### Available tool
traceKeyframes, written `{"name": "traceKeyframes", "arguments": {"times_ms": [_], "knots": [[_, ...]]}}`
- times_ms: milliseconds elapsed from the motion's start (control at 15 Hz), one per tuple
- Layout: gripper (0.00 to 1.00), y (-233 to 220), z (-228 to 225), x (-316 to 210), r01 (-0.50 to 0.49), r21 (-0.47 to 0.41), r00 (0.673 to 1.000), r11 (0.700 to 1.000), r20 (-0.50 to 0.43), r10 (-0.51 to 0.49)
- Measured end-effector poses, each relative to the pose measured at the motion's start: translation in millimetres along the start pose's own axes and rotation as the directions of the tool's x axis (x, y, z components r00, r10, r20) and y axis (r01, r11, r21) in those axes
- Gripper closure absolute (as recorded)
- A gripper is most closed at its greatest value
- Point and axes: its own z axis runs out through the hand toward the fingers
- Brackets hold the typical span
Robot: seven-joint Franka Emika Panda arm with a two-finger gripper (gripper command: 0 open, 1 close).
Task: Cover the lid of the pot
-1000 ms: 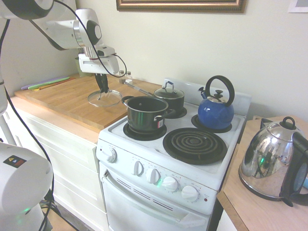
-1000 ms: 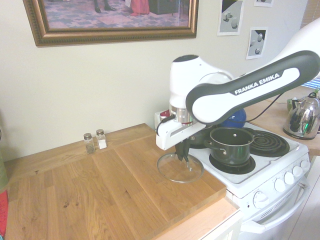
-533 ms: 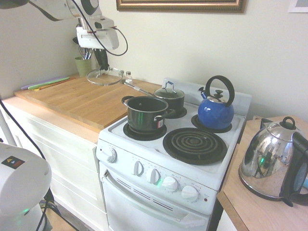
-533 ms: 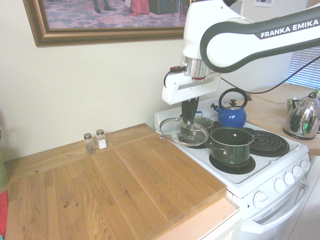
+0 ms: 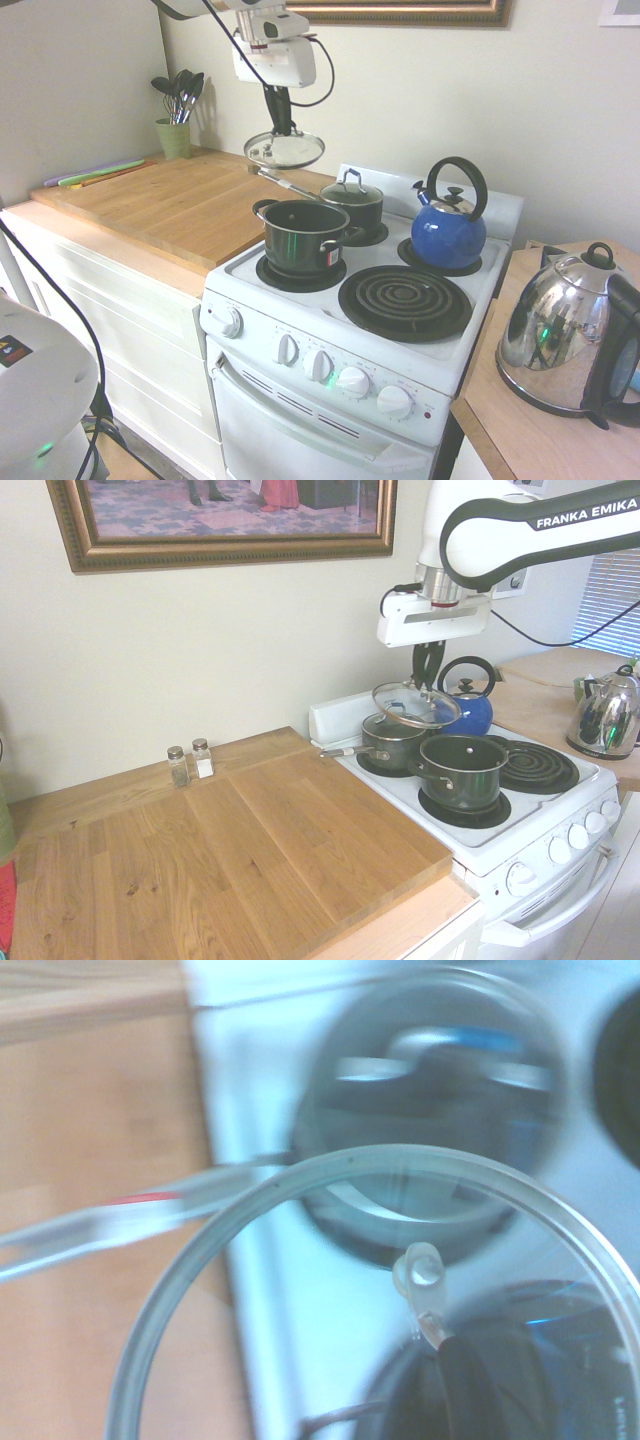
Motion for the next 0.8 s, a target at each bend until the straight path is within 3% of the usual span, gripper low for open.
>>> {"name": "traceKeyframes", "arguments": {"times_ms": [267, 800], "knots": [[1.0, 35, 34, 38, -0.045, -0.071, 0.999, 0.996, 0.016, 0.047], [1.0, 47, 97, 29, -0.026, -0.134, 0.998, 0.991, 0.045, 0.032]]}}
